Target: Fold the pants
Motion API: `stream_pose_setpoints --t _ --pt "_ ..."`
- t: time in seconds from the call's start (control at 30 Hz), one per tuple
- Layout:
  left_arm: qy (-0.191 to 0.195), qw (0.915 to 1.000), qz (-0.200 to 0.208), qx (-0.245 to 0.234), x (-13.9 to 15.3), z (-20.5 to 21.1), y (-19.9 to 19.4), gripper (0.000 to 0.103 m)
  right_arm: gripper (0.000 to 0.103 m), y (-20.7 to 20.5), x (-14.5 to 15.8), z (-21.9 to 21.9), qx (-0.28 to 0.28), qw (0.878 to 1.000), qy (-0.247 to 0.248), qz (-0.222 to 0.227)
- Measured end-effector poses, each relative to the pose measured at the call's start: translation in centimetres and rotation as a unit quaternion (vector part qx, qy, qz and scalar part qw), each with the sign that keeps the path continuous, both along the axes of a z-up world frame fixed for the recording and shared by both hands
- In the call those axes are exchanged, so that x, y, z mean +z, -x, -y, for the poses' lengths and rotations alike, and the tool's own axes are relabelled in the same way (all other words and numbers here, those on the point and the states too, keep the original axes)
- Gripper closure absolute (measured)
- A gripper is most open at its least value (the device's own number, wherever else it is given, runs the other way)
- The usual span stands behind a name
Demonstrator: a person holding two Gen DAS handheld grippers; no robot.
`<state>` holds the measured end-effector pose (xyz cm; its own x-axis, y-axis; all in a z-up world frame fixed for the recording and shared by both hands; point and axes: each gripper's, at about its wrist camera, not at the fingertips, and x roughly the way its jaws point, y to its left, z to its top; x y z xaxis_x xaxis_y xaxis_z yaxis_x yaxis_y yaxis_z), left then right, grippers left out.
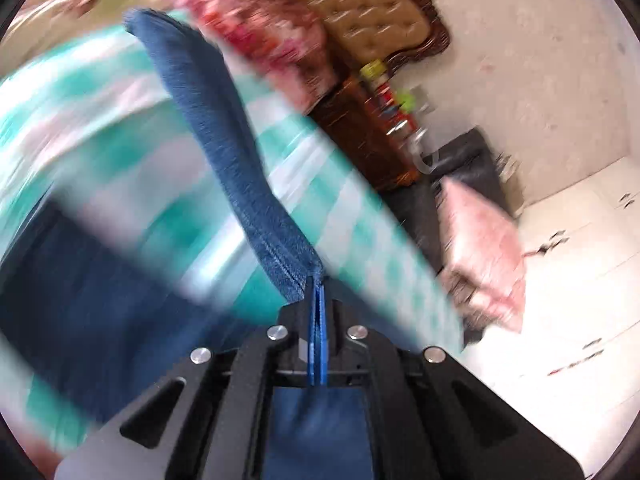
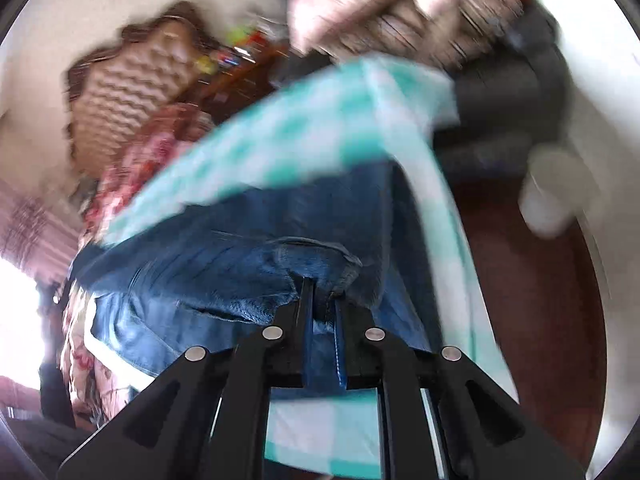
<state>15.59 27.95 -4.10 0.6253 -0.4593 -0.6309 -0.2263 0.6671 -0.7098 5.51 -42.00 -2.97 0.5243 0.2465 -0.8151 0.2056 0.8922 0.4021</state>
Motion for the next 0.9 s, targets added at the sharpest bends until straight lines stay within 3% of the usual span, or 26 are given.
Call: stream_pose_setpoints --t 0.1,0.13,0.17,0.23,0.43,0.57,0.6,0.63,0.67,0.7,0.9 --pt "0.016 0.9991 -0.037 0.006 -5.3 0.2 5.8 0.102 0.077 2.0 -3.1 0.9 -0.048 0.997 -0.060 -0.017" --pt "0.017 0.9988 -0.045 0.013 -6.6 0.1 7.1 0.102 0.059 3.0 -3.6 1.1 -0.073 0.994 -0.074 -0.016" --pt "0.023 0.9986 -0.045 0.017 -7.3 -0.1 7.8 0.102 0.053 3.8 -3.7 1.3 -0.094 0.992 -0.078 -0.013" --pt "0.039 0.9985 -0.032 0.022 -8.0 -0.5 8.7 0.102 0.052 6.2 -4.1 1.4 -0.139 0.983 -0.118 0.002" --pt "0.048 0.9986 -0.016 0.018 -8.4 -0.8 8.8 0.102 0.052 7.4 -4.0 -1.2 -0.159 0.972 -0.169 0.032" --pt "0.058 0.9980 -0.013 0.022 -9.0 -1.0 8.2 0.100 0.052 5.2 -4.6 -2.7 -0.161 0.976 -0.147 0.013" --pt "0.063 0.9976 -0.013 0.028 -9.3 -1.1 8.2 0.095 0.052 4.9 -4.9 -2.7 -0.163 0.977 -0.138 0.006" --pt "0.073 0.9966 -0.012 0.037 -9.7 -1.4 8.1 0.077 0.052 4.4 -5.1 -2.9 -0.166 0.978 -0.123 -0.002" --pt "0.078 0.9959 -0.012 0.045 -10.0 -1.8 8.3 0.065 0.052 4.1 -5.3 -3.1 -0.168 0.980 -0.111 -0.005" --pt "0.082 0.9951 -0.015 0.053 -10.3 -2.1 8.2 0.065 0.052 3.9 -5.4 -3.4 -0.172 0.980 -0.094 -0.010" --pt "0.122 0.9891 -0.022 0.080 -11.8 -3.9 7.8 0.067 0.085 3.1 -4.4 -4.4 -0.174 0.984 -0.030 -0.008"
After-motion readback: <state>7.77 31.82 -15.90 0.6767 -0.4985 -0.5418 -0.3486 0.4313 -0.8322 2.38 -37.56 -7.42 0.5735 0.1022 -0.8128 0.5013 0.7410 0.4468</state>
